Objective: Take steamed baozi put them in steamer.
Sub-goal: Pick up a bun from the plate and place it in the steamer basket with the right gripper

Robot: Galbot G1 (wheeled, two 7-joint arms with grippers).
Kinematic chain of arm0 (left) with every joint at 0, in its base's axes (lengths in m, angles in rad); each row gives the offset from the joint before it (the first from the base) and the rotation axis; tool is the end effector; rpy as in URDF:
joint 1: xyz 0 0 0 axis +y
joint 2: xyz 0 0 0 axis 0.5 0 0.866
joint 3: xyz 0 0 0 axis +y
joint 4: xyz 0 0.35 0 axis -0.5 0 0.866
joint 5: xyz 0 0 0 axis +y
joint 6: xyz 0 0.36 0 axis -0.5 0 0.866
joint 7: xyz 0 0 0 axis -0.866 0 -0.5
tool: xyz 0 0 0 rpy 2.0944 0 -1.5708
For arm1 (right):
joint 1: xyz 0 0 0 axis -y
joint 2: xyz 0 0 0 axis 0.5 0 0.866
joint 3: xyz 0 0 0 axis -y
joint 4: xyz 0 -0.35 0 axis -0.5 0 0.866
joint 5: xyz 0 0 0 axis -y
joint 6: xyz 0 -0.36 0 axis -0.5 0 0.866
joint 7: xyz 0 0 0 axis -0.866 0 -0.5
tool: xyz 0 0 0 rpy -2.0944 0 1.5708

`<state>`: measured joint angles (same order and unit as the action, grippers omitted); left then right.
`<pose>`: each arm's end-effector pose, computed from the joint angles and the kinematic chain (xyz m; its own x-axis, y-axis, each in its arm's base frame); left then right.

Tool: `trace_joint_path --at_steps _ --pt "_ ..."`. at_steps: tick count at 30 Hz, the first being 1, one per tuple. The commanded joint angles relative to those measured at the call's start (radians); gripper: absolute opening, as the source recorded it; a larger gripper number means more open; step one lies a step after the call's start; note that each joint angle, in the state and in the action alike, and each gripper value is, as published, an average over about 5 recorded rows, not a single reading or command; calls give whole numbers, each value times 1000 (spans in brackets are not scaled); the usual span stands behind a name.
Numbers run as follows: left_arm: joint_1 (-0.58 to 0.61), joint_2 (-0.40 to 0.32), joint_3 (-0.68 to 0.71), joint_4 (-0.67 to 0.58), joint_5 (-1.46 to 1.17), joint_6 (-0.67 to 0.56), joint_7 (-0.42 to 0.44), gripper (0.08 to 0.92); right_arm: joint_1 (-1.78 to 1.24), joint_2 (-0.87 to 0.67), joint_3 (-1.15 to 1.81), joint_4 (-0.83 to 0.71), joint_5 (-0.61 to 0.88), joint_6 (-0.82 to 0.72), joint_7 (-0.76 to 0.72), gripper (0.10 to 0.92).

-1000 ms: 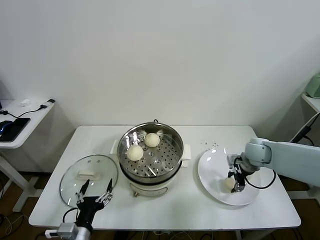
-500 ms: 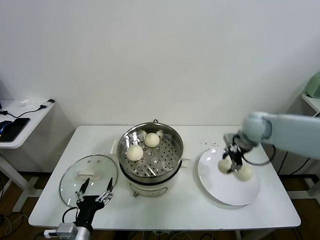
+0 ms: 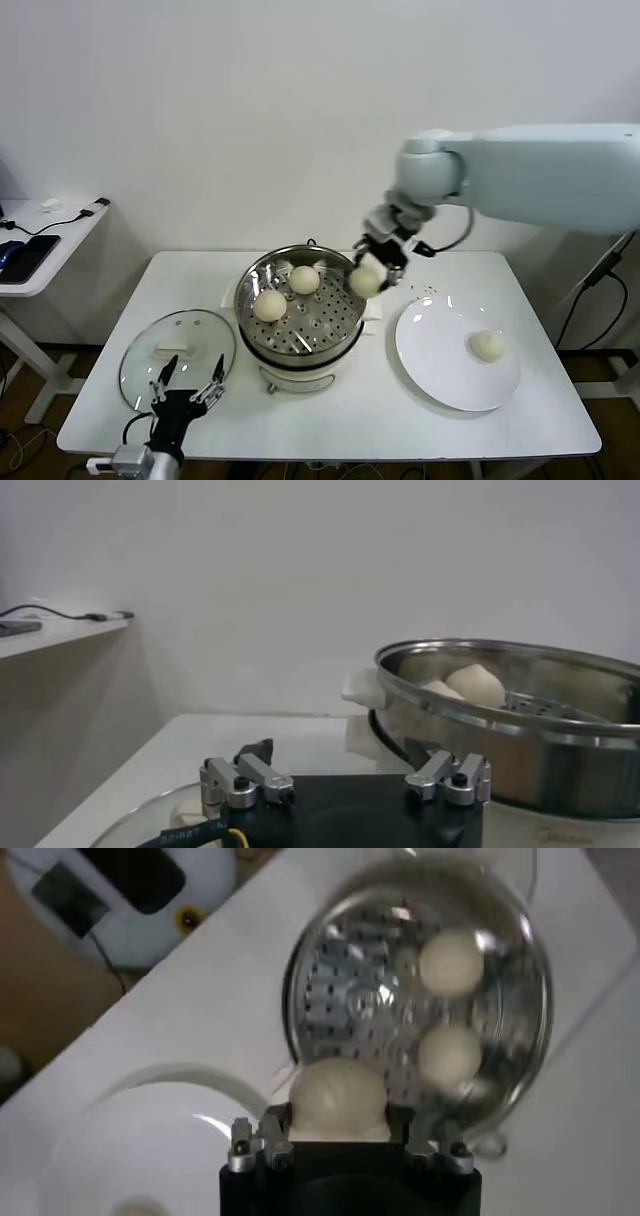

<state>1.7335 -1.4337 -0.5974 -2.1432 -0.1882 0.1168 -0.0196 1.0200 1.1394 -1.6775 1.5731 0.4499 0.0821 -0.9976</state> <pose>0.1381 0.0433 -0.3077 -0.9743 -0.0032 0.2252 -0.0102 0.9995 -0.0299 0.4869 0.1182 0.0224 -0.1108 -0.1713 0.9790 -0.5341 -0.8204 -0.2040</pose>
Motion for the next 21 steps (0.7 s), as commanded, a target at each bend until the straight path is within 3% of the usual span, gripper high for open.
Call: trace_joint_path --at_steps 1,11,21 --pt "0 2 -4 3 -1 -1 0 823 -97 213 64 5 -168 259 -5 636" --pt "16 1 -7 10 1 -9 -2 823 -291 267 64 -175 -347 363 48 636" --pt "15 0 -9 17 -1 -12 -5 823 -376 315 87 -292 -397 372 77 636"
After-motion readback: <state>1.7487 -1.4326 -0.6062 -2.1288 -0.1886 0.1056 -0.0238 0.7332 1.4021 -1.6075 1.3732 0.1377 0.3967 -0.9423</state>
